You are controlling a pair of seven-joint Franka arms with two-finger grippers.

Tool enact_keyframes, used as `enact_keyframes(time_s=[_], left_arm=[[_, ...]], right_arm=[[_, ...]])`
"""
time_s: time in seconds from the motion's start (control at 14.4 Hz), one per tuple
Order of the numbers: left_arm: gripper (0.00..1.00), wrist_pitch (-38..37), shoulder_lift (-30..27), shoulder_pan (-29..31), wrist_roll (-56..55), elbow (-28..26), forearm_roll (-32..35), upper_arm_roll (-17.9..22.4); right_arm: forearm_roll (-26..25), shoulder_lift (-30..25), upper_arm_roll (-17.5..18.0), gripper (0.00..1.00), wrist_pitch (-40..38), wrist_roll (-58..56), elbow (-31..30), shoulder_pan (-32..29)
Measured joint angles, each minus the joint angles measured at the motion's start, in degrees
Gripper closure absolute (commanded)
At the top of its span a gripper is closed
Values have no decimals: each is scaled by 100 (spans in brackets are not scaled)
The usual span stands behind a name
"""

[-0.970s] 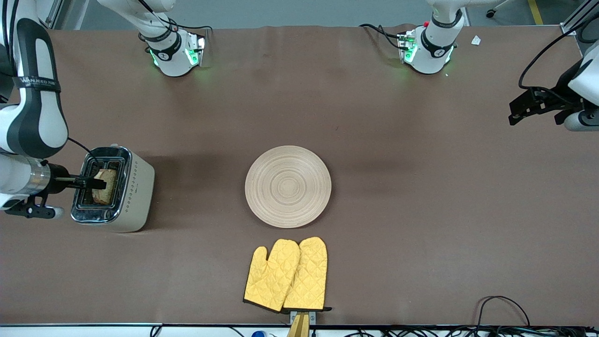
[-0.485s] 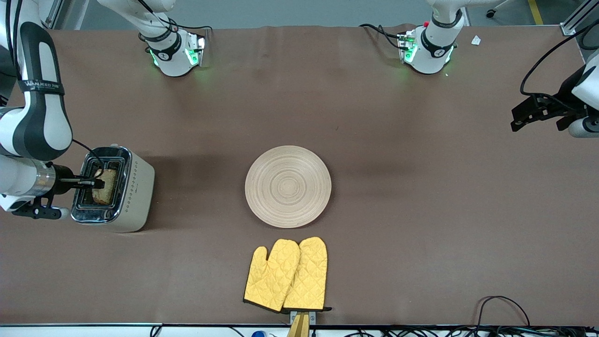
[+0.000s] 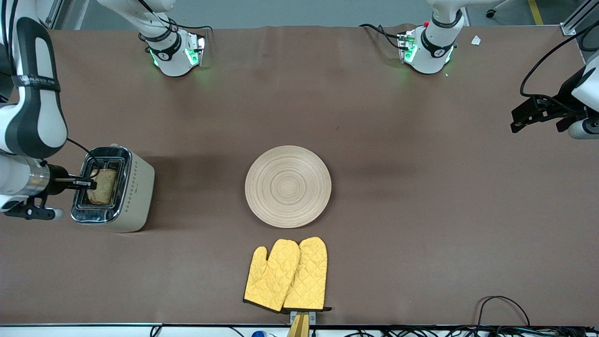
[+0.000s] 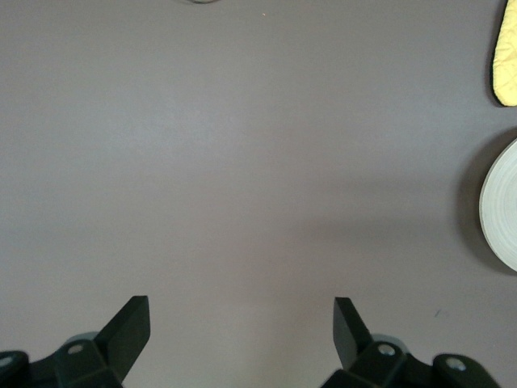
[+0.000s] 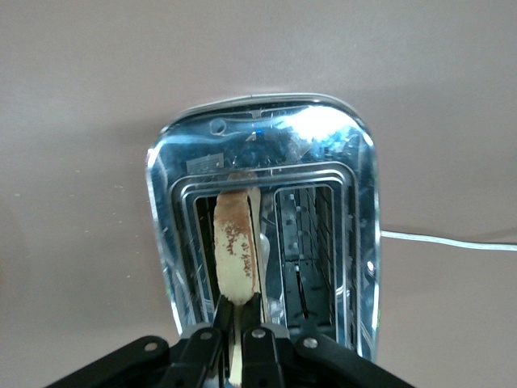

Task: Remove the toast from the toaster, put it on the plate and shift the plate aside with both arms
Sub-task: 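Grasp the bread slice with the right gripper and lift it out, then carry the bread slice with the right gripper over the wooden plate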

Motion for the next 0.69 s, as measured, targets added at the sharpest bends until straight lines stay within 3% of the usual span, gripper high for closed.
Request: enact_keyframes(time_s=[0.35, 0.69], left_arm=[[0, 0, 0, 0, 5, 5, 0, -1], [0, 0, 0, 1, 9, 6, 0, -2]], right_arm=[[25, -826, 58, 97, -942, -4, 340, 209], [294, -789, 105, 96, -823, 1059, 386, 1460]])
